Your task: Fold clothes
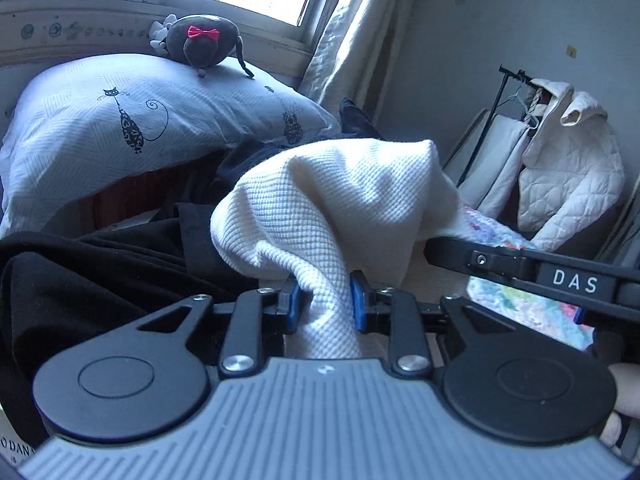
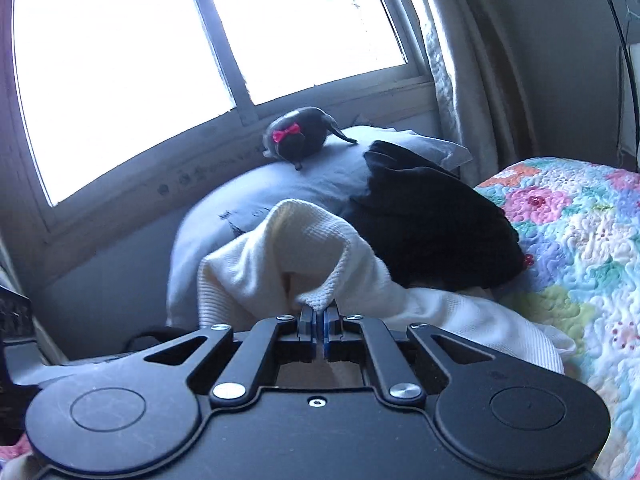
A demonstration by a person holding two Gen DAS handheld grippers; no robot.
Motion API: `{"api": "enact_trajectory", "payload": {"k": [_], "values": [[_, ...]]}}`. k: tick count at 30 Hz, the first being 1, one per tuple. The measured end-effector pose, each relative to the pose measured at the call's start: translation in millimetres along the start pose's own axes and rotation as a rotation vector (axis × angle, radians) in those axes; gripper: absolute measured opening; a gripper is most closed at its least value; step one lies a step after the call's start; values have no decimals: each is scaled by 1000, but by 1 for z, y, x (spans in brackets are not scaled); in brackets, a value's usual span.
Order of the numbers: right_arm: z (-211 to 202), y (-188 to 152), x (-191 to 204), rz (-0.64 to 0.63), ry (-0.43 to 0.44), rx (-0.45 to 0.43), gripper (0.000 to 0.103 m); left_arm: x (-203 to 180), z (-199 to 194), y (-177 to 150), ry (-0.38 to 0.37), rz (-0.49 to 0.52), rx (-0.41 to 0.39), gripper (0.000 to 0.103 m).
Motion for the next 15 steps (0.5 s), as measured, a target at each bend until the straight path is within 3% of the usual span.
{"api": "enact_trajectory", "payload": {"k": [2, 3, 4, 8, 11, 12, 13, 14, 15], "values": [[-28, -10, 6, 2, 31, 1, 2, -17, -23, -1, -22, 30, -13, 13], [-42, -13, 6, 26, 97, -11, 2, -21, -26, -3, -7, 45, -9, 5], [-55, -16, 8, 33, 128, -18, 2, -23, -26, -6, 13, 59, -4, 5], [-101, -43, -1, -108, -5, 15, 3, -30, -27, -17, 95, 116, 17, 6], [-114, -69, -17, -123, -46, 79, 13, -36, -28, -25, 157, 159, 33, 10], [-120, -80, -22, -127, -64, 87, 38, -38, -28, -28, 178, 173, 38, 14], [-123, -91, -27, -136, -99, 97, 57, -40, -28, -31, 198, 187, 43, 32], [-123, -99, -31, -153, -152, 95, 91, -42, -29, -34, 219, 202, 49, 49], [-122, -106, -34, -172, -208, 89, 103, -44, -29, -36, 240, 216, 54, 82]]}}
Point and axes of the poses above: each gripper's, at about its wrist camera, not at the fingertips, and z roughly the way its jaws point, x to its left, y to its top, the point moved 3 cm from there along z, roughly the way its jaws point, and after that the axes turned 7 degrees about -y, right-handed, at the moved point
